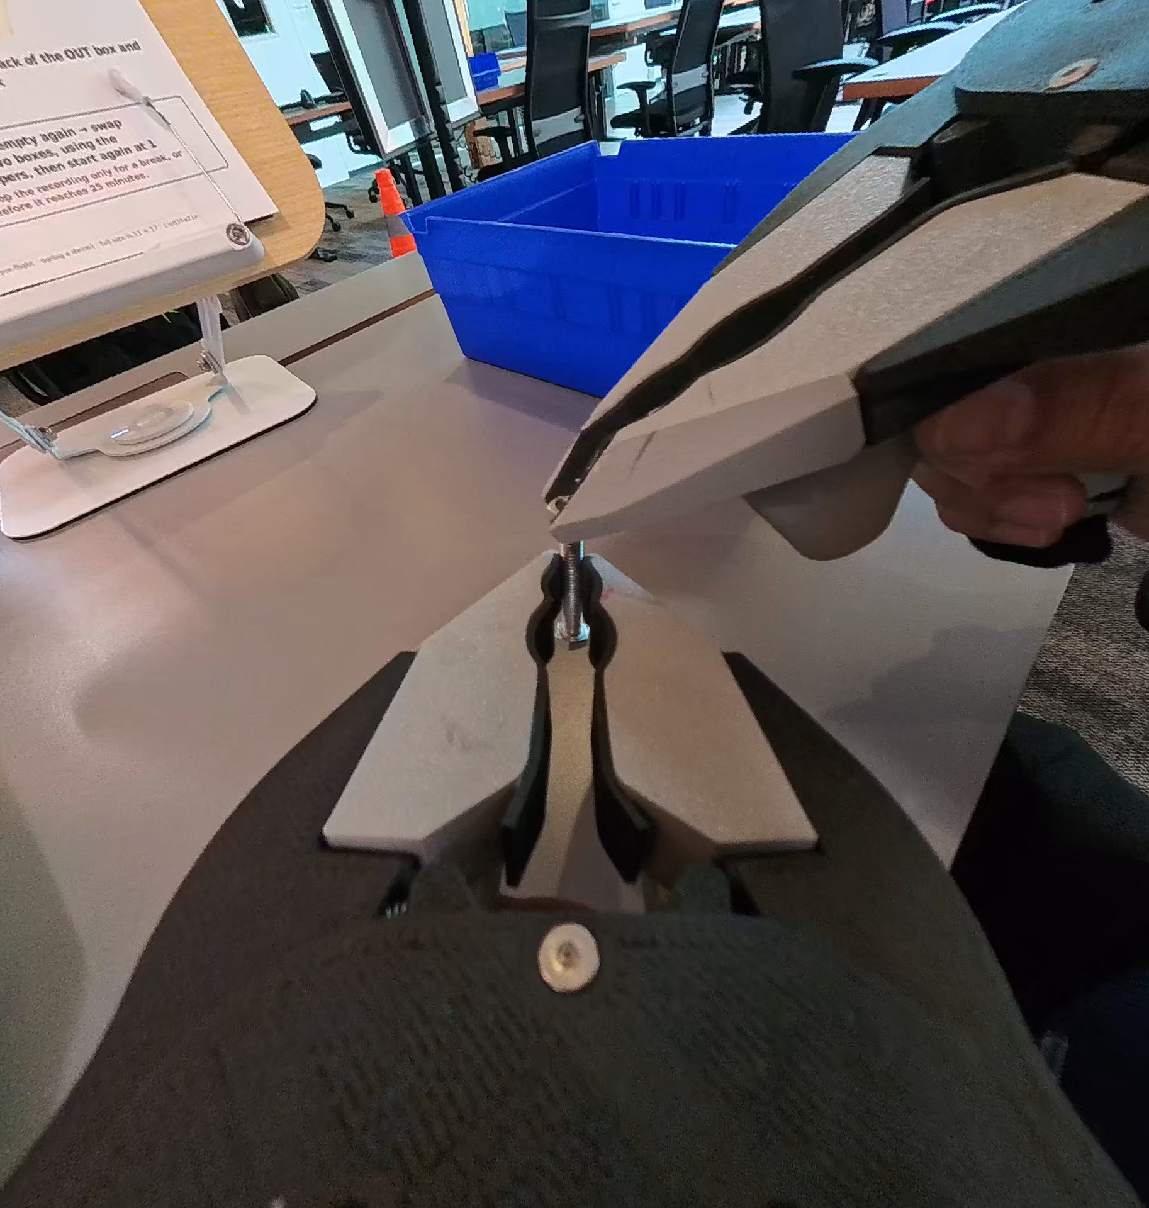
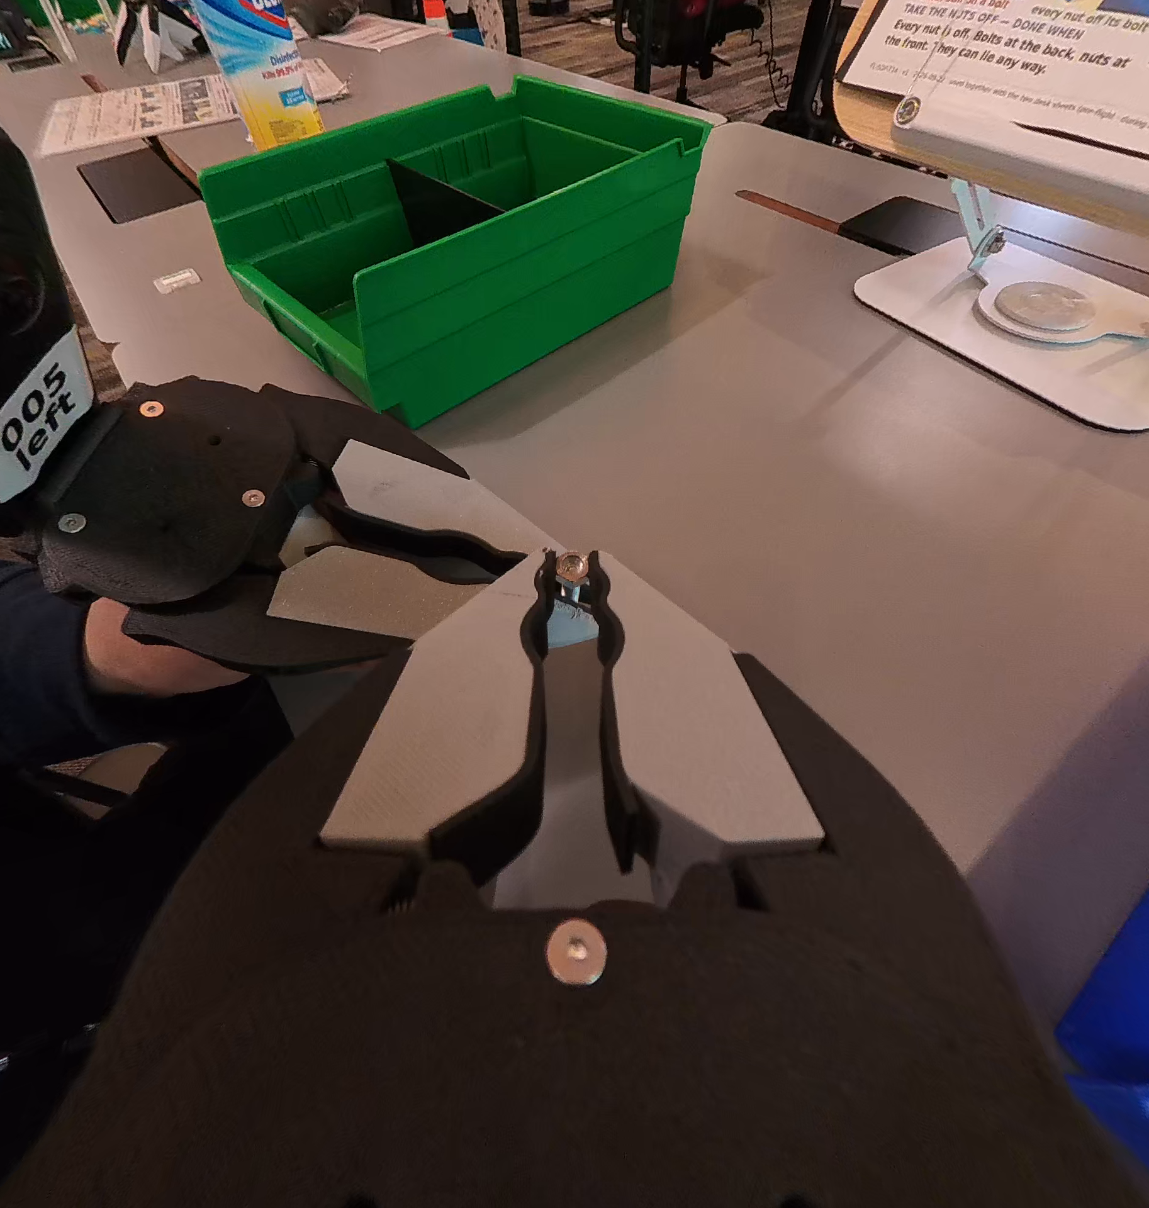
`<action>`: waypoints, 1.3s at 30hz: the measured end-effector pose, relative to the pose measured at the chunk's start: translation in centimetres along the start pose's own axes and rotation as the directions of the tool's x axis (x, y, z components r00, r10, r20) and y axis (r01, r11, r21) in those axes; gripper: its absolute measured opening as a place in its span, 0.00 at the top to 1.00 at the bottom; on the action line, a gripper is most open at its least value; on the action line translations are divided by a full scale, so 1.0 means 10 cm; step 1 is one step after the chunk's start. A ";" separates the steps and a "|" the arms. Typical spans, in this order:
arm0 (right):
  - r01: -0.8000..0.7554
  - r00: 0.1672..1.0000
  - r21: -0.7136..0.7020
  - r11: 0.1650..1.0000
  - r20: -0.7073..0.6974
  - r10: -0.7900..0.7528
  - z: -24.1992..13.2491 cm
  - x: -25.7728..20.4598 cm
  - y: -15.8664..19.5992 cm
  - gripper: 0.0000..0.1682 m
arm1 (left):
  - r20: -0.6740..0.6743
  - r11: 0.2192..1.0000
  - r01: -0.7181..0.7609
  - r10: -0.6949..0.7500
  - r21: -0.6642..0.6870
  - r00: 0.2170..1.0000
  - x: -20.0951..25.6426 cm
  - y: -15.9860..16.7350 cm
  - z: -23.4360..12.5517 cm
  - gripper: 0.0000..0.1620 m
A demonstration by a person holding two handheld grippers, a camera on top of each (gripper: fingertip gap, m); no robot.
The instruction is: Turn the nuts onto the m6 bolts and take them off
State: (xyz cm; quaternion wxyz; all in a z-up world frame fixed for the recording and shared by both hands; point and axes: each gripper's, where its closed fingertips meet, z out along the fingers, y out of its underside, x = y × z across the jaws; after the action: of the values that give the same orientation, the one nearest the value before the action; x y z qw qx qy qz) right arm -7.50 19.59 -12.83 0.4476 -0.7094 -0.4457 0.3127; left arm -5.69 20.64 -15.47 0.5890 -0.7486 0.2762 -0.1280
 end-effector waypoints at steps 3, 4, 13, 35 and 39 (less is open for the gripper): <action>0.009 1.000 0.005 1.000 0.003 -0.009 -0.01 -0.01 -0.01 0.96 | -0.008 1.000 0.004 -0.004 0.004 1.000 0.01 -0.01 0.00 0.99; 0.011 1.000 0.016 1.000 0.012 -0.011 -0.02 -0.02 -0.02 0.95 | -0.013 1.000 0.008 -0.008 0.005 1.000 0.01 -0.01 0.00 0.99; 0.089 0.970 0.117 0.989 0.215 -0.112 -0.33 -0.02 -0.22 0.87 | -0.177 0.999 0.053 -0.051 0.007 0.983 0.14 0.00 -0.04 0.99; 0.197 0.588 0.221 0.955 0.753 -0.296 -0.55 -0.57 0.05 0.92 | -0.753 0.996 0.077 -0.015 0.047 0.657 0.71 -0.06 -0.52 0.99; 0.210 0.568 0.224 0.952 0.765 -0.305 -0.55 -0.61 0.08 0.94 | -0.774 0.997 0.062 -0.001 0.050 0.633 0.77 -0.05 -0.56 0.98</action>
State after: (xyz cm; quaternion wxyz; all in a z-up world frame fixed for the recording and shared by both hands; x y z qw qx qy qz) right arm -5.11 11.87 -11.08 0.2825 -0.3998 -0.6781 0.5482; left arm -2.19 11.88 -14.49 0.4380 -0.6049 0.4838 -0.4563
